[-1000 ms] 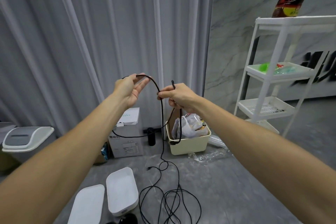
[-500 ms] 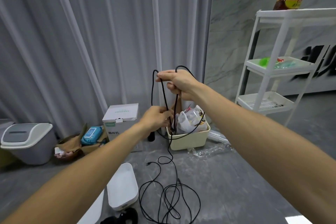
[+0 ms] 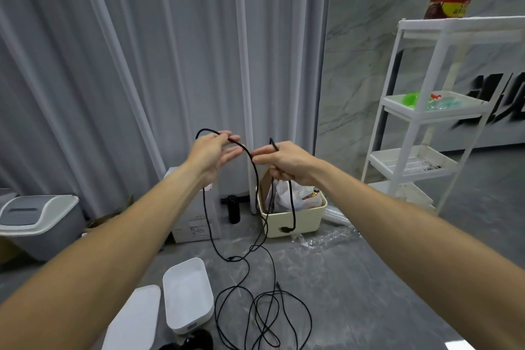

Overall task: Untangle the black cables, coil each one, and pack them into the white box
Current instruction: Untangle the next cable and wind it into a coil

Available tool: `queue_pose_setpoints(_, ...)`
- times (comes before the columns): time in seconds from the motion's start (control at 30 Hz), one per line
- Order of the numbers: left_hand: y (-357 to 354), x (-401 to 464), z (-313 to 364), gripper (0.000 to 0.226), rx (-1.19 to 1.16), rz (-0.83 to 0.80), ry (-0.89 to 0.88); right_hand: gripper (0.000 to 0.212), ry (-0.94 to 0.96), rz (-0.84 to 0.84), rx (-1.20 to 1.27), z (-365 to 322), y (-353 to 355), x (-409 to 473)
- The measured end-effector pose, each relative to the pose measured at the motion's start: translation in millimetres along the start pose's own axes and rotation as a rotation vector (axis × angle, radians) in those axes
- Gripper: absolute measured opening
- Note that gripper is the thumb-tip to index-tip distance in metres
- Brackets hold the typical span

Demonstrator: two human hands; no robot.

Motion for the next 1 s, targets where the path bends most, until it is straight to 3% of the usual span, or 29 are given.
queue_pose_setpoints(0.17,8,13,24,0.01,-0.336,0.041,0.024,0.027,-0.024,-0.005,-0.026,12,-9,4)
queue_pose_setpoints(0.33,19,14,21,0.013,-0.434,0.085,0.022,0.016,0.031,0.006,-0.005,12,-18,10)
queue_pose_setpoints(0.43,21,5,8,0.017,-0.205,0.052,0.066,0.017,0.068,0.069,0.058,7,-19,18)
queue_pose_setpoints(0.57,12,-14,-20,0.05,0.329,-0.115,0.123,0.014,0.1,0.074,0.137,-7,-18,25)
queue_pose_setpoints(0.67,1,-27,-42,0.027,0.564,-0.245,0.149,0.014,0.095,0.057,0.143,-16,-19,28)
queue_pose_setpoints(0.77,-6,-28,-59,0.008,0.593,-0.257,0.13,0.013,0.093,0.06,0.18,-21,-20,28)
queue_pose_setpoints(0.9,-9,-15,-61,0.018,0.522,-0.122,0.031,0.012,0.082,0.118,0.167,-13,-13,29)
queue_pose_setpoints(1.0,-8,-6,-54,0.021,0.479,-0.084,-0.013,0.022,0.053,0.129,0.117,-4,-6,25)
Point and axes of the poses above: each hand's wrist, its own x-axis towards the middle knuckle, its own y-axis out of the back of the hand, z = x × y, the point moved 2 cm from there along x, towards the middle knuckle, and after that the axes turned 3 degrees about y, right-handed, at the moved point
